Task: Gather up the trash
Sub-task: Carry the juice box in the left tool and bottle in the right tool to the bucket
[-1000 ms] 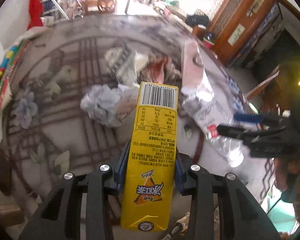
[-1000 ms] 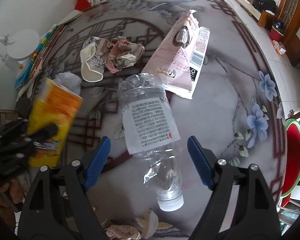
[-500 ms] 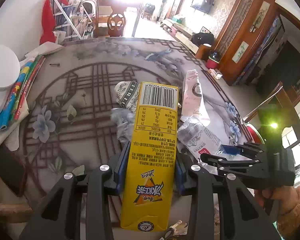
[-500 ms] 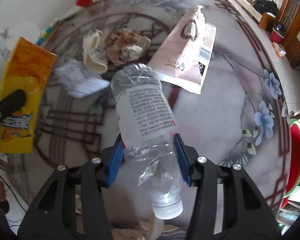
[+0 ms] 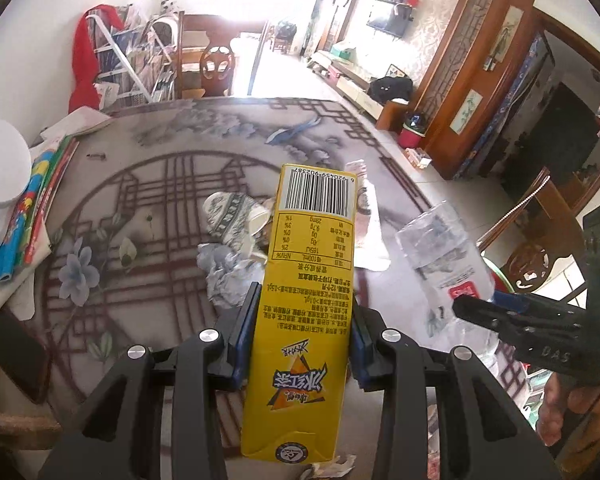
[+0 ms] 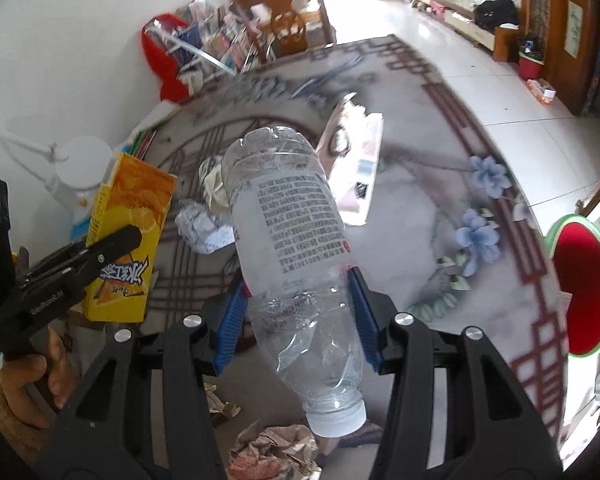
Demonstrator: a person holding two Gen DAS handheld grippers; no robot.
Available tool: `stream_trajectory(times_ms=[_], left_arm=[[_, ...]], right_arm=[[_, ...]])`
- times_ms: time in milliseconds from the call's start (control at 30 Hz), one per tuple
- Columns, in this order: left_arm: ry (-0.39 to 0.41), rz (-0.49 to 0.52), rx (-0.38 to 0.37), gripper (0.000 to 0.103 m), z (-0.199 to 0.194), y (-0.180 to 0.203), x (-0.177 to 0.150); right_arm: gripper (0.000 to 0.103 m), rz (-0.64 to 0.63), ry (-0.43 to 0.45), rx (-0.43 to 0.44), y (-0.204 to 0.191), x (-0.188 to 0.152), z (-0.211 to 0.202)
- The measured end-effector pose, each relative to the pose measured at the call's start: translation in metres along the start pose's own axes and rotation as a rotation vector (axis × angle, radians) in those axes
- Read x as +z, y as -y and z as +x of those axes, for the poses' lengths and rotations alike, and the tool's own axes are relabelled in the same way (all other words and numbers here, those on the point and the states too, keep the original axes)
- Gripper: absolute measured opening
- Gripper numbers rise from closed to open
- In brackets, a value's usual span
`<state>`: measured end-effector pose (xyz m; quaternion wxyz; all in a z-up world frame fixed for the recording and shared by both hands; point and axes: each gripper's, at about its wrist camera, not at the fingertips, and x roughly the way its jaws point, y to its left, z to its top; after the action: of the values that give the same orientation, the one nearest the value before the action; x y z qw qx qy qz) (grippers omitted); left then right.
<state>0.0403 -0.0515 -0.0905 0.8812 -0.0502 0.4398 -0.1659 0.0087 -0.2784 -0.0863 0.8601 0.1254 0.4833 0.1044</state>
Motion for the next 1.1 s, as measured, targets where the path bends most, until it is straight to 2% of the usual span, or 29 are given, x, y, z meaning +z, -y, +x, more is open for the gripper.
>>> stream_trajectory(times_ms=[567,1100], left_arm=[[0.041,0.038,-0.037,0.036,0.002,0.068,0.015],[0.055,0.056,-0.036,0.036,0.024,0.139,0.036]], right_arm=[[0.049,0.072,0.115,-0.044,0.069,0.013,-0.052],[0.049,0.112,0.16,-0.031,0.144,0.034,-0.068]])
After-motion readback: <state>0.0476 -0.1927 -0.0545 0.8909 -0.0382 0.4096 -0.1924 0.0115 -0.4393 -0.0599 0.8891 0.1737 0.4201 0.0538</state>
